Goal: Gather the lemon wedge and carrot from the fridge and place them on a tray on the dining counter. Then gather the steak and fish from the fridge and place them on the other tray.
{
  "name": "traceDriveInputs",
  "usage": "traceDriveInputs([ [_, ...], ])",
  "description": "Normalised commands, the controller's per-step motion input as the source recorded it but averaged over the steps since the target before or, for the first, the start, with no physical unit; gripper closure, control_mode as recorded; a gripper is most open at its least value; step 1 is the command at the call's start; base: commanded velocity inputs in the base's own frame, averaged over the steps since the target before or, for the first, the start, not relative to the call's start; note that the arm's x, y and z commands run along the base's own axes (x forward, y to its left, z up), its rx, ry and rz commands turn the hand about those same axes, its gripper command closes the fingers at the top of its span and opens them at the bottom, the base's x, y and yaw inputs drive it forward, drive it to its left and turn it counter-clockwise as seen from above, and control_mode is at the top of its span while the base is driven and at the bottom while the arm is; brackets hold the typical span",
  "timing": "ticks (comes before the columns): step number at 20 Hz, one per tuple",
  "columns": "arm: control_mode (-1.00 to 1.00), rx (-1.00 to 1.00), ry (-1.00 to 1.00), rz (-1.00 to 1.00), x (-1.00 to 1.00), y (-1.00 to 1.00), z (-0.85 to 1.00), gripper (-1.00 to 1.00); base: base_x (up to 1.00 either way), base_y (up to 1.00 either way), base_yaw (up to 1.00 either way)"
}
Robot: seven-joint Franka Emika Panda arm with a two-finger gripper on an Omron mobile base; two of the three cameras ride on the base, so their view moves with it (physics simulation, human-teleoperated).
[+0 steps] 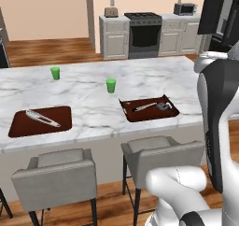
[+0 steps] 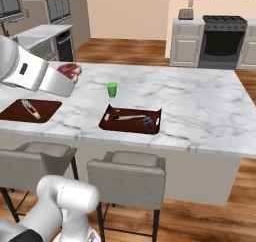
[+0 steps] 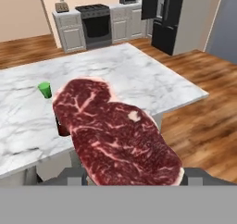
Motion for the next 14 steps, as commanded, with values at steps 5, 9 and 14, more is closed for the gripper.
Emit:
traceDriveInputs([
  [5,1.00,0.00,0.00,0.00,0.00,0.00,0.00,1.00,0.38,-0.24,-0.09],
  [9,1.00,0.00,0.00,0.00,0.00,0.00,0.00,1.00,0.30,-0.02,0.00],
  [14,-1.00,0.02,0.24,0.07,0.96,0.17,-0.79,1.00,0.00,0.00,0.00],
])
